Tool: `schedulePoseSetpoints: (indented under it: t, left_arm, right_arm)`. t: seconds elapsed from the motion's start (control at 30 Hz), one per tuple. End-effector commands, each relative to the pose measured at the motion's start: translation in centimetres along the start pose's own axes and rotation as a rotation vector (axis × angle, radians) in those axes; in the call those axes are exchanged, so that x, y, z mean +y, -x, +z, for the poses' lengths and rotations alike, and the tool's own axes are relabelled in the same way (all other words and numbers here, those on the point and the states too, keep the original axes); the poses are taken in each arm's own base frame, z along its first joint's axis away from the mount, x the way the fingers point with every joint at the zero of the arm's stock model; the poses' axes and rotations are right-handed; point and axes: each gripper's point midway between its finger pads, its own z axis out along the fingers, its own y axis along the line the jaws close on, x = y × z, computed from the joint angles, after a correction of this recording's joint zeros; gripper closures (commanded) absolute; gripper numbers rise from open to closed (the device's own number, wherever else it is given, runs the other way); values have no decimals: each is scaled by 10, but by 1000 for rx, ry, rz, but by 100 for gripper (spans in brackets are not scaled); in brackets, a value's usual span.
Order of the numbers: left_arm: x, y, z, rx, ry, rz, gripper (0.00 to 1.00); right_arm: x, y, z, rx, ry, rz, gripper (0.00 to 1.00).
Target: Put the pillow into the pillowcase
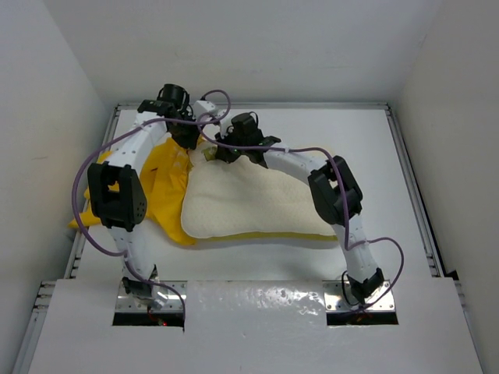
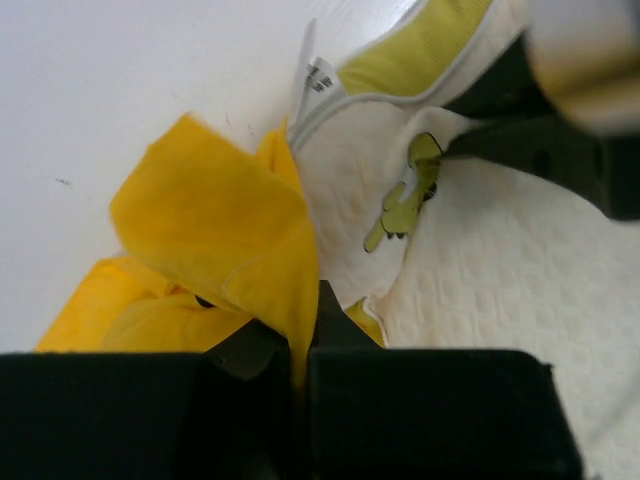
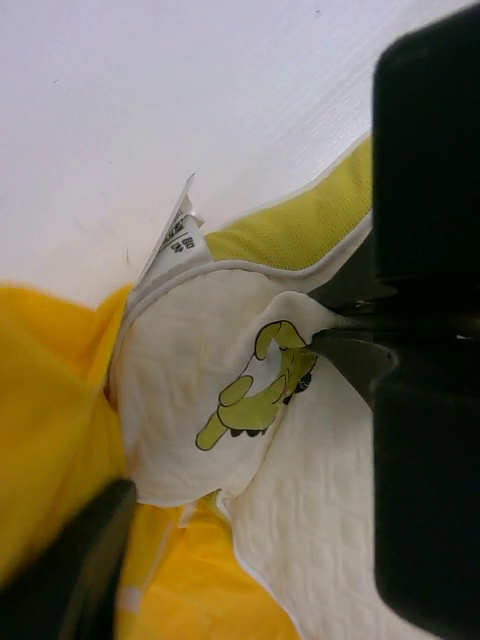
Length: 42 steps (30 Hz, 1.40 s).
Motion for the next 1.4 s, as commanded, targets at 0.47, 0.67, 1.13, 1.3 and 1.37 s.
schedulePoseSetpoints:
  t: [0.47,0.67,1.13,1.3,1.37]
  left_arm:
    - [27,53,-56,-253,-32,-209,0]
    - [55,-13,-108,-154,178,-280,0]
    - [-59,-197,-46,296,-112,-469,12]
    - [-65,-212,-19,328,-169,-514,15]
    - [-62,-210,-11,308,-174,-512,21]
  right_arm:
    - [-28,88,-61,-325,-141,-13,1]
    - [22,88,-120,-325,-3,-135,31]
    - [195,-52,-128,80,317,-640,1]
    - [191,-88,-103,202,275,-606,1]
    - [180,-105,-93,261,223,-585,1]
